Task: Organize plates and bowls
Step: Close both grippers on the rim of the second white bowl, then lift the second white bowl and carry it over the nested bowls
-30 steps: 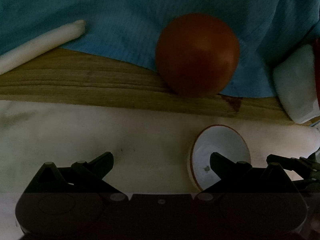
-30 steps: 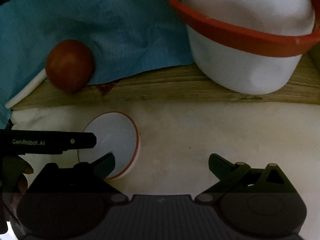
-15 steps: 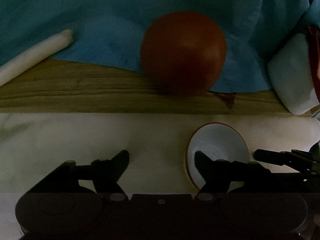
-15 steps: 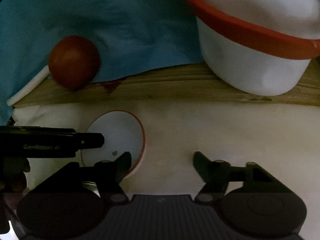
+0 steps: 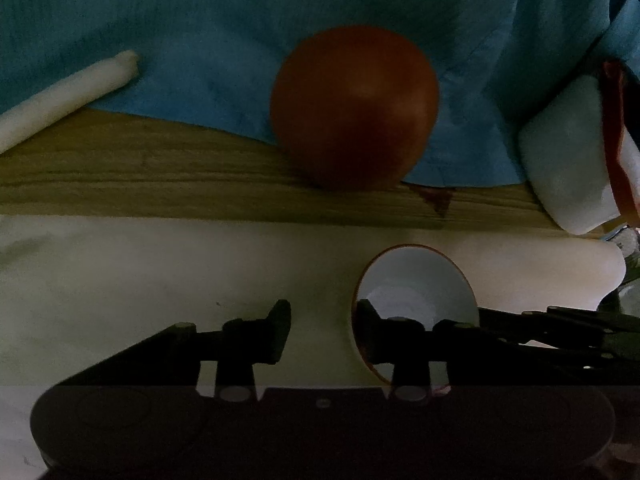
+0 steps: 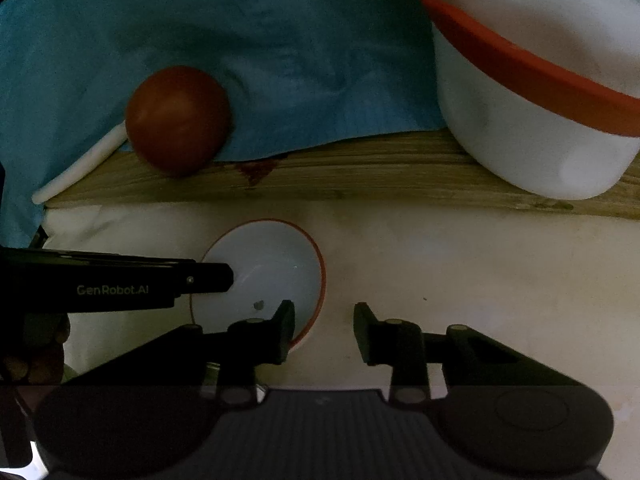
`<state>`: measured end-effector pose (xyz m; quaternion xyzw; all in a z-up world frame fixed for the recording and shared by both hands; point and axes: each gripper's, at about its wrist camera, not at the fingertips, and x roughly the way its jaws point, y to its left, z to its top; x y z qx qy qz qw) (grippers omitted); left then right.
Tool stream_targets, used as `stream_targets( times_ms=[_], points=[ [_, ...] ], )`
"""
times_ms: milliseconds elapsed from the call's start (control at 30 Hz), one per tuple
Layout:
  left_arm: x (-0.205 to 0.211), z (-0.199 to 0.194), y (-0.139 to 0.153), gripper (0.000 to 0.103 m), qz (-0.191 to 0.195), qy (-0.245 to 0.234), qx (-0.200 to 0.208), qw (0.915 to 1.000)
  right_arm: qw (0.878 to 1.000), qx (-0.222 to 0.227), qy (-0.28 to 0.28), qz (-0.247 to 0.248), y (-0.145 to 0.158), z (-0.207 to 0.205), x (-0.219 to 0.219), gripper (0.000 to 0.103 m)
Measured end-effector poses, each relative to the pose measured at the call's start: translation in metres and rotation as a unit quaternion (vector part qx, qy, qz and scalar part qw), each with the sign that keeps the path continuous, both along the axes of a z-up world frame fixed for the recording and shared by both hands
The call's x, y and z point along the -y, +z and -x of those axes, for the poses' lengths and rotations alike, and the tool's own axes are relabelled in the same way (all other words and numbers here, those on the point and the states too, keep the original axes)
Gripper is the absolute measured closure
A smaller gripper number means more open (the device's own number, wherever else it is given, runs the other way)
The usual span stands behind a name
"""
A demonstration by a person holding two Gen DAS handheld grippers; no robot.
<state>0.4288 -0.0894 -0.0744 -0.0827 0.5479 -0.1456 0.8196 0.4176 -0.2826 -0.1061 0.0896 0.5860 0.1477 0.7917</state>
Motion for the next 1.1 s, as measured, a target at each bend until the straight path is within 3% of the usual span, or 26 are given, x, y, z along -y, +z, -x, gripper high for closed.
stream_targets(
  times_ms=[100,200,267,333,700,1100],
  points=[
    [-0.005,0.000,-0.001,0.068,0.004,-0.001,-0.005,1.0000,1.000,0.001,0.004,-0.001,0.000,-0.002,0.003,0.073],
    [-0.008,-0.005,-0.002,0.071,0.015,0.000,-0.016,0.9998,1.000,0.001,0.005,-0.012,-0.001,-0.001,0.004,0.084],
    [-0.007,-0.004,-0.002,0.080,0.028,0.001,-0.021,0.9994,1.000,0.003,0.006,-0.013,-0.001,-0.001,0.003,0.085],
    [-0.005,-0.001,0.001,0.096,0.042,-0.003,-0.024,0.9988,1.000,0.004,0.003,-0.016,-0.002,-0.002,0.003,0.086],
    [-0.005,0.006,0.019,0.098,0.046,0.016,-0.008,0.9988,0.999,0.010,-0.025,-0.025,0.009,0.001,0.002,0.092],
    [-0.010,0.029,0.054,0.099,0.059,0.040,0.033,0.9969,0.998,0.055,-0.023,-0.037,0.052,0.028,0.010,0.093]
  ],
)
